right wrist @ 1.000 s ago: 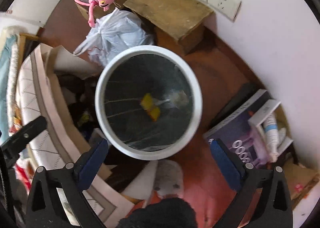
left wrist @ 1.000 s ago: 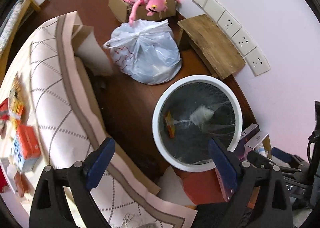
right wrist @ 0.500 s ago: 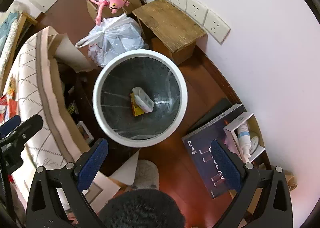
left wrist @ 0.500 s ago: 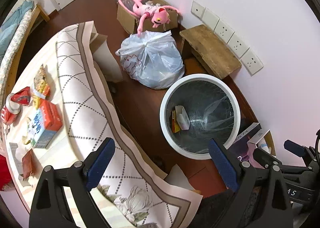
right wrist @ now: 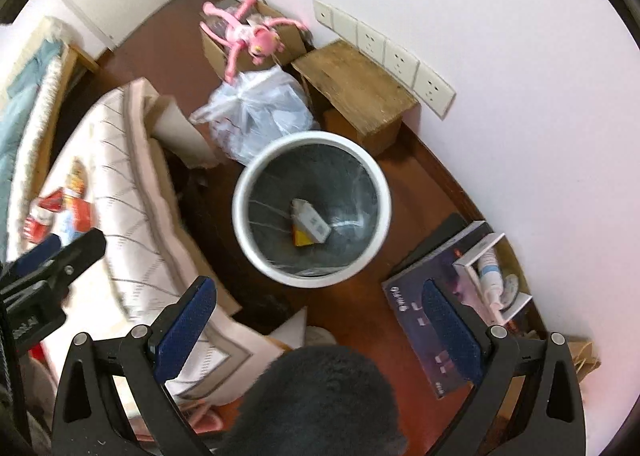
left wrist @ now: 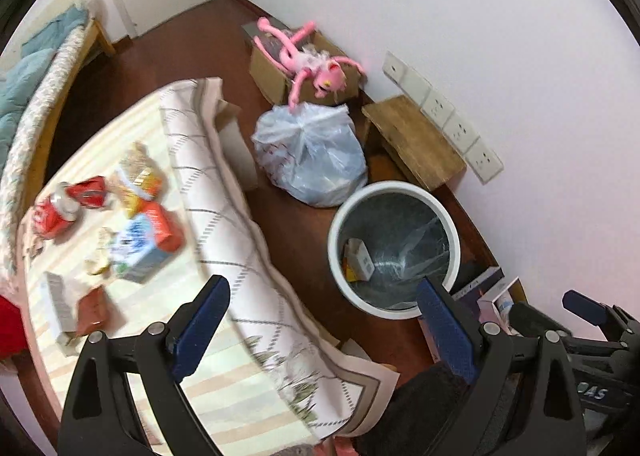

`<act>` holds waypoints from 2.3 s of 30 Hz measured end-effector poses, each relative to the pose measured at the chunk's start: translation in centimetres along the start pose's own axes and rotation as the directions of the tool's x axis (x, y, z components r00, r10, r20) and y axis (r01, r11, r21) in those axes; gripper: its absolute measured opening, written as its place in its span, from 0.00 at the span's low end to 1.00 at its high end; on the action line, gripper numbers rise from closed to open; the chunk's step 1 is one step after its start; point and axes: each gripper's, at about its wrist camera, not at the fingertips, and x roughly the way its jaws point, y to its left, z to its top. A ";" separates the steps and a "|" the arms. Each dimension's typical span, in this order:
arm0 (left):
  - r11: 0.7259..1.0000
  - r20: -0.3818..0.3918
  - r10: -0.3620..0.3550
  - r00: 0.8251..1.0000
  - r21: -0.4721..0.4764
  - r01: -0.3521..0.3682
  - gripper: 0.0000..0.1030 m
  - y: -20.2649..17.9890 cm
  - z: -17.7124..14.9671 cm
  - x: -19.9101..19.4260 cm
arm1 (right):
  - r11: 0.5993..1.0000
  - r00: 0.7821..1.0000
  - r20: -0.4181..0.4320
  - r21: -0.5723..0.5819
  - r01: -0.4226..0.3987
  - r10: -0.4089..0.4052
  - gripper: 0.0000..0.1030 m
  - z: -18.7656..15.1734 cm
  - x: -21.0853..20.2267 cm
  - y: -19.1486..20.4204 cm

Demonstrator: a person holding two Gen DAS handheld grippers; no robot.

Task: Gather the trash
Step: 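Move both tools back over the table, then grasp the white box with the left tool while the right tool grasps the milk carton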

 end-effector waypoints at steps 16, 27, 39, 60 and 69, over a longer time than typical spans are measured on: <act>0.879 0.004 0.256 0.967 -0.416 -0.231 0.93 25.8 -5.1 -5.6 | 0.965 0.965 -0.059 -0.042 -0.259 0.256 1.00 -1.1 0.4 21.4; 0.772 -0.167 0.126 0.978 -0.603 -0.203 0.92 39.0 -9.8 3.2 | 0.984 0.974 -0.162 0.104 -0.142 0.157 1.00 1.8 14.6 34.9; 0.822 -0.188 0.064 0.980 -0.547 -0.159 0.63 38.7 -10.5 6.7 | 0.933 0.970 -0.240 -0.355 -0.055 -0.035 0.60 -1.2 15.1 37.8; 0.855 -0.191 0.167 0.967 -0.460 -0.239 0.30 35.4 -15.9 5.9 | 0.797 0.978 -0.162 -0.604 0.006 -0.130 0.57 -8.3 14.7 40.2; 0.853 -0.194 0.176 0.965 -0.459 -0.248 0.30 37.2 -14.8 5.2 | 0.824 0.982 -0.157 -0.567 -0.003 -0.104 0.55 -8.4 14.1 40.1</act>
